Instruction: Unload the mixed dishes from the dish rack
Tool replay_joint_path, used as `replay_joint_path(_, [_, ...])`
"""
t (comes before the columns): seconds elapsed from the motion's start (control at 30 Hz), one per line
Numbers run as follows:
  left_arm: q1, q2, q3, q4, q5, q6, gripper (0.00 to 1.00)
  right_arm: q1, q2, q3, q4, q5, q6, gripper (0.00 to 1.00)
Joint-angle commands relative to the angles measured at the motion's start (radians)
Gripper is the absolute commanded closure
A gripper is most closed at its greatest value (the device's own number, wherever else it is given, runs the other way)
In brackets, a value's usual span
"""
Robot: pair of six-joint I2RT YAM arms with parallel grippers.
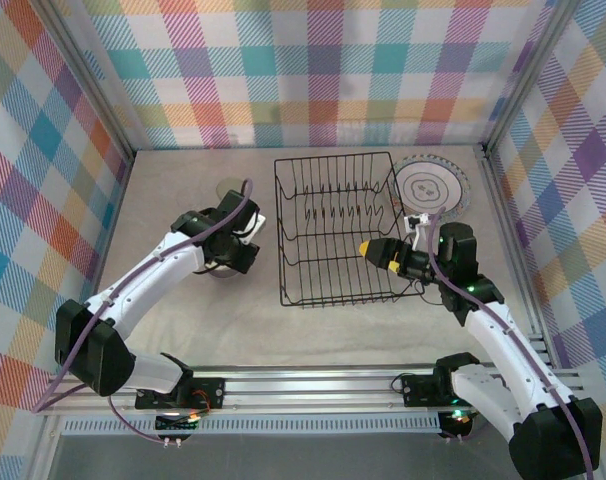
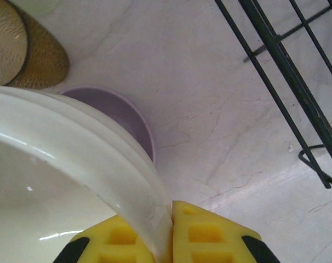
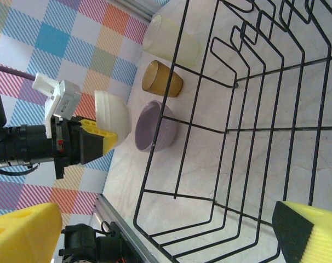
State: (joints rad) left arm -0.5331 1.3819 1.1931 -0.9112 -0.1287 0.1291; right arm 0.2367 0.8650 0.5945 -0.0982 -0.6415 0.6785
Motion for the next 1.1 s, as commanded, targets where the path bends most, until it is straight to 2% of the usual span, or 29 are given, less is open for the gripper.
replay_joint_path(0.0, [0.007, -0.007, -0.051, 0.081, 0.001, 0.145, 1.0, -0.002, -0.004, -0.02, 0.057, -0.035, 0.024, 0.01])
replay_joint_path(0.43, [0.007, 0.073, -0.041, 0.017, 0.019, 0.292, 1.0, -0.002, -0.012, -0.043, 0.074, -0.044, 0.035, 0.01])
replay_joint_path(1.07, [0.038, 0.206, 0.013, -0.009, -0.04, 0.284, 1.0, -0.002, -0.025, -0.05, 0.07, -0.041, 0.03, 0.01])
